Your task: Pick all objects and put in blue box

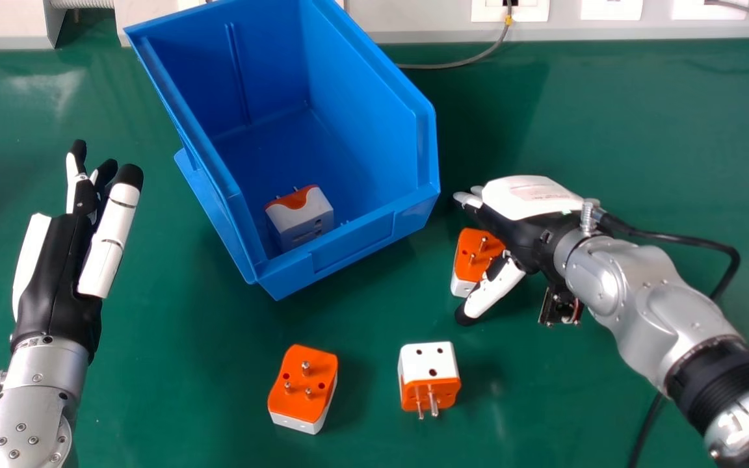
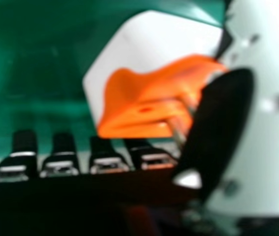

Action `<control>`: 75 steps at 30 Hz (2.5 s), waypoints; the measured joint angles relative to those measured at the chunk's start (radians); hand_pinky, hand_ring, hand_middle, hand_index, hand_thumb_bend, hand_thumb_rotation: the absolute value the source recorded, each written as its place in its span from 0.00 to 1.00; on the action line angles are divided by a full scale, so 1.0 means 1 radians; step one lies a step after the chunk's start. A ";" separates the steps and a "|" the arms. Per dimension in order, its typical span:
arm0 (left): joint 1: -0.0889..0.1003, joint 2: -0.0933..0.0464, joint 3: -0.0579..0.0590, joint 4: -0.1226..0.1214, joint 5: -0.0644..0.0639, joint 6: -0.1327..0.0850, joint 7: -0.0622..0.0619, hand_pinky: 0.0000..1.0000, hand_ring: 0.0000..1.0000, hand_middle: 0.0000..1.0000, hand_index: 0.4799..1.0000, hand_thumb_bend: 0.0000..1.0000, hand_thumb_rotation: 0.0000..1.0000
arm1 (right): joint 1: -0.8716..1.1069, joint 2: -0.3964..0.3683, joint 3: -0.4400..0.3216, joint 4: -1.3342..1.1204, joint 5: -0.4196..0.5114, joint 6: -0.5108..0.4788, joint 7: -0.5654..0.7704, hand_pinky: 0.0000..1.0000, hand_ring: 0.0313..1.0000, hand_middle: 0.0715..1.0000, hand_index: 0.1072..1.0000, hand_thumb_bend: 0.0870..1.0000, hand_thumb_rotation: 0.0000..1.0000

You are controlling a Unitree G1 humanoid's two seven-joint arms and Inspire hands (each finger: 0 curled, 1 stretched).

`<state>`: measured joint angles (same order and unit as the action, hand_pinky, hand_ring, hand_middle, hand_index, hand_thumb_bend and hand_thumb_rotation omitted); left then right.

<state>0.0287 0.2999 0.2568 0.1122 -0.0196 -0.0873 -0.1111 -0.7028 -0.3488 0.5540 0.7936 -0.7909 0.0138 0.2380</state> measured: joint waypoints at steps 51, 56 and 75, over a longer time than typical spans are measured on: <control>0.011 0.024 0.004 -0.054 -0.001 0.053 -0.019 0.91 0.97 0.98 0.97 0.52 0.95 | 0.093 -0.083 -0.028 -0.152 0.041 -0.005 -0.155 0.38 0.42 0.45 0.44 0.45 0.00; 0.001 0.024 0.004 -0.042 -0.001 0.054 -0.019 0.91 0.97 0.98 0.97 0.52 0.95 | 0.168 -0.150 -0.055 -0.290 0.040 0.001 -0.125 0.36 0.42 0.46 0.44 0.45 0.00; -0.024 0.024 0.003 -0.017 -0.003 0.055 -0.020 0.92 0.97 0.98 0.97 0.51 0.93 | 0.543 -0.319 -0.294 -1.024 0.119 -0.004 0.070 0.33 0.41 0.48 0.47 0.44 0.00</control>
<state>0.0044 0.3240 0.2601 0.0955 -0.0221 -0.0323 -0.1307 -0.1599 -0.6681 0.2601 -0.2307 -0.6721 0.0096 0.3077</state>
